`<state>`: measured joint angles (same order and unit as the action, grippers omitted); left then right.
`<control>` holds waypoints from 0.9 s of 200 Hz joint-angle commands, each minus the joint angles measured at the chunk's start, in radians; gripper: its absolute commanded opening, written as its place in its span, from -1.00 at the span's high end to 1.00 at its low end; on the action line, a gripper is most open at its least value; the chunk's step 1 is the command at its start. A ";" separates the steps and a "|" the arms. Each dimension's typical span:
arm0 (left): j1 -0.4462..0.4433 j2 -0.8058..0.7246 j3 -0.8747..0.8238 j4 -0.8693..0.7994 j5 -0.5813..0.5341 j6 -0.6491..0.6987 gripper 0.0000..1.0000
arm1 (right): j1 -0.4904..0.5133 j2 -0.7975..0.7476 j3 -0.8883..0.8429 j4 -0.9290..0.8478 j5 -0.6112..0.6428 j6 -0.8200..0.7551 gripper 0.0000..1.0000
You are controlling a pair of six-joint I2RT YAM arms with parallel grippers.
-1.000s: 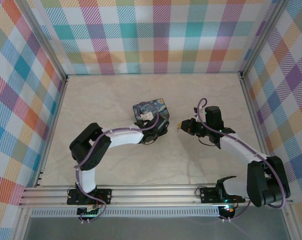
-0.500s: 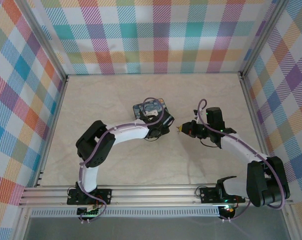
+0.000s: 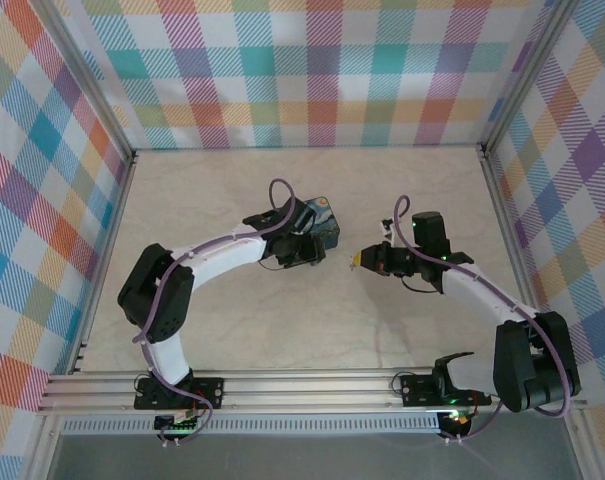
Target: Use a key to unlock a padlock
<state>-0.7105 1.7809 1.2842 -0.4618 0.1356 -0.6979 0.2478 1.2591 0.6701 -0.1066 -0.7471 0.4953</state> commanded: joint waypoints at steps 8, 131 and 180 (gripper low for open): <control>0.017 -0.083 0.055 -0.002 0.179 0.143 0.04 | -0.005 0.006 0.040 -0.008 -0.097 -0.037 1.00; -0.095 -0.540 -0.431 0.463 -0.001 1.439 -0.04 | 0.015 0.117 0.281 -0.219 -0.252 0.234 1.00; -0.163 -0.495 -0.500 0.721 -0.150 1.678 0.03 | 0.074 0.156 0.322 -0.298 -0.234 0.181 1.00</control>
<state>-0.8356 1.2686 0.8085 0.0715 0.0731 0.7685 0.2935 1.3945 0.9707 -0.3321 -0.9627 0.6956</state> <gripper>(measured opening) 0.495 0.044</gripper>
